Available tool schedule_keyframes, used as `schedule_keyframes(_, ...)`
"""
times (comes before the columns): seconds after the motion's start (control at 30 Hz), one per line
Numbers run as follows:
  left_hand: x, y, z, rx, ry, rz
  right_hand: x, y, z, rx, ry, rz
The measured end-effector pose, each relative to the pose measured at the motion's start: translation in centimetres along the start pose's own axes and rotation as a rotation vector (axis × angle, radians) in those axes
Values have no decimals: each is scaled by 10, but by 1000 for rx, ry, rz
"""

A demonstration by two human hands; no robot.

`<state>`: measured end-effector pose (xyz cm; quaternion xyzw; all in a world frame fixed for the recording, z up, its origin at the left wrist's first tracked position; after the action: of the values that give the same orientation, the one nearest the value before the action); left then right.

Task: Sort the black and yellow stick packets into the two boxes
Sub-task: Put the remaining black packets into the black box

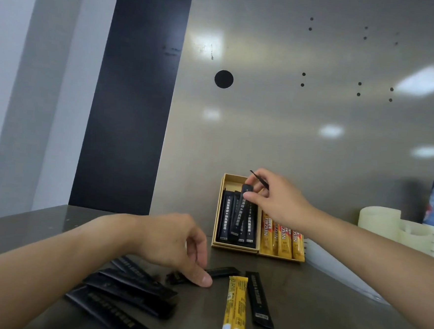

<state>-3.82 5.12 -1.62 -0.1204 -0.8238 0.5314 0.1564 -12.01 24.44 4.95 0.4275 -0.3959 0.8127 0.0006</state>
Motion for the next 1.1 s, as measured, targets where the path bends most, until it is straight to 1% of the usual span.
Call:
schedule_keyframes(0.13,-1,-1,-1,3,3,7,12,17,-2,-54,-9,41)
schedule_keyframes(0.2,0,0,0,13,10,5,16,21,-3,-174,-40,20)
schedule_keyframes(0.3,1,0,1,24,13,0,16,26,0,-431,-100,-13)
schedule_keyframes(0.4,1,0,2,24,13,-3,11,29,2,-488,-115,-31)
schedule_keyframes(0.47,1,1,2,23,14,-3,5,26,3,-406,-116,-19)
schedule_keyframes(0.6,2,2,4,9,6,-3,-17,13,-1,75,-6,101)
schedule_keyframes(0.67,3,2,4,0,6,-4,-36,8,-5,232,49,171)
schedule_keyframes(0.77,5,2,4,1,1,-4,-62,0,-6,280,-7,173)
schedule_keyframes(0.83,7,3,5,3,-8,-6,-72,-6,-4,321,-18,125)
schedule_keyframes(1.0,12,6,6,64,12,-49,-81,-6,-4,341,41,124)
schedule_keyframes(1.1,12,1,10,58,30,-106,-81,-6,-13,442,159,144)
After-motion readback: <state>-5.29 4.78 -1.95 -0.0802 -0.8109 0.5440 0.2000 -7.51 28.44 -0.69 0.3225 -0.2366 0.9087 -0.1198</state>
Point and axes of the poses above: each hand's wrist, its own x-axis towards the middle knuckle, its own y-axis out of the palm, z = x × y, the point moved 4 cm from there along x, towards the middle knuckle, and after that the axes turned 2 degrees about -z, right-handed, at the moved point
